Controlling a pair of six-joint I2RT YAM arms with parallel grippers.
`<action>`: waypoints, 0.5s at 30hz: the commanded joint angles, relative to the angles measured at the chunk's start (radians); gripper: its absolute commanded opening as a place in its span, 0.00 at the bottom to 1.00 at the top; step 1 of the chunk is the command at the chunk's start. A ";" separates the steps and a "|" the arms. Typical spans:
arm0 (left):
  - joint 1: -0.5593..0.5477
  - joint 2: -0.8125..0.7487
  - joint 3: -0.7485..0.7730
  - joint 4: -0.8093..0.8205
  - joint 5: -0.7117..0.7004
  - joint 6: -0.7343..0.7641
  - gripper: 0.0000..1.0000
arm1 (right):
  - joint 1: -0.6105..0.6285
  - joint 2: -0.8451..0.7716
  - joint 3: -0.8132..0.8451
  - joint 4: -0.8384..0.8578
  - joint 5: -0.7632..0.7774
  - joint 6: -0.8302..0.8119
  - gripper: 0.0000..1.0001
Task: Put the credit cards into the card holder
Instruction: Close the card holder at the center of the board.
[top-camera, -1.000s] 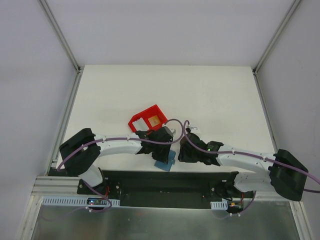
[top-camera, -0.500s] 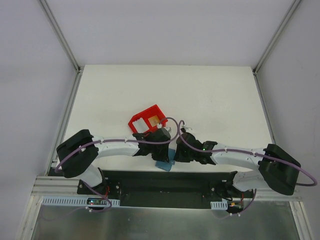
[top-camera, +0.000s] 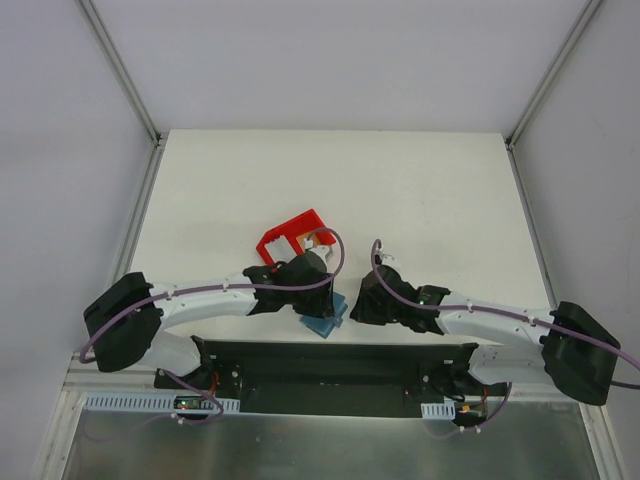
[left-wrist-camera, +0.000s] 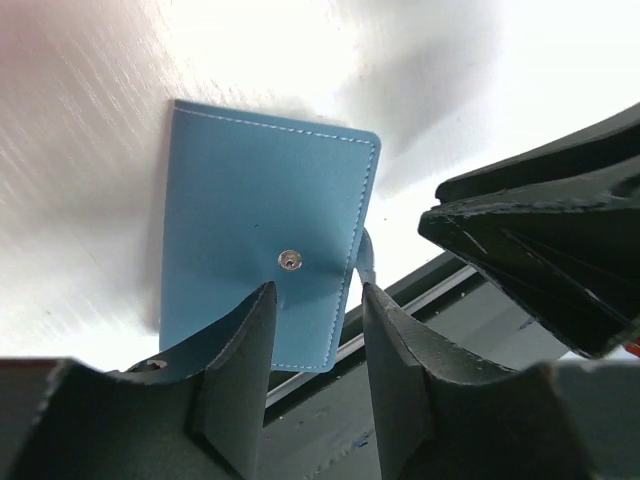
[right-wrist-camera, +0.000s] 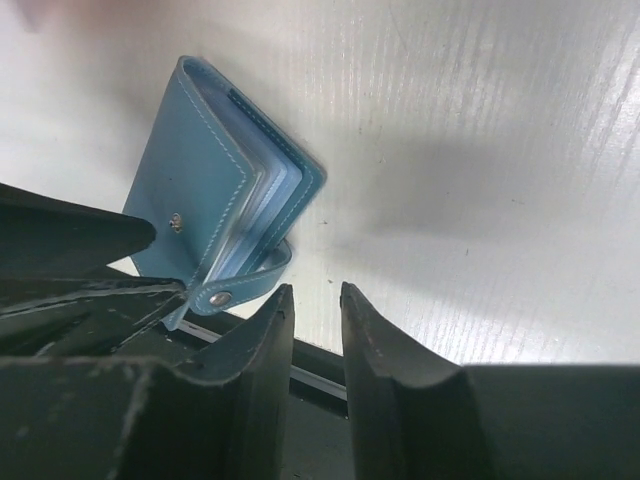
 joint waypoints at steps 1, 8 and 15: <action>0.010 -0.084 -0.001 -0.030 -0.020 0.086 0.40 | -0.004 -0.019 -0.006 -0.007 0.005 0.039 0.28; 0.084 -0.133 -0.031 -0.087 -0.028 0.171 0.42 | 0.012 0.051 0.003 0.043 -0.058 0.060 0.25; 0.124 -0.081 -0.111 0.010 0.087 0.221 0.48 | 0.023 0.080 0.012 0.076 -0.090 0.057 0.25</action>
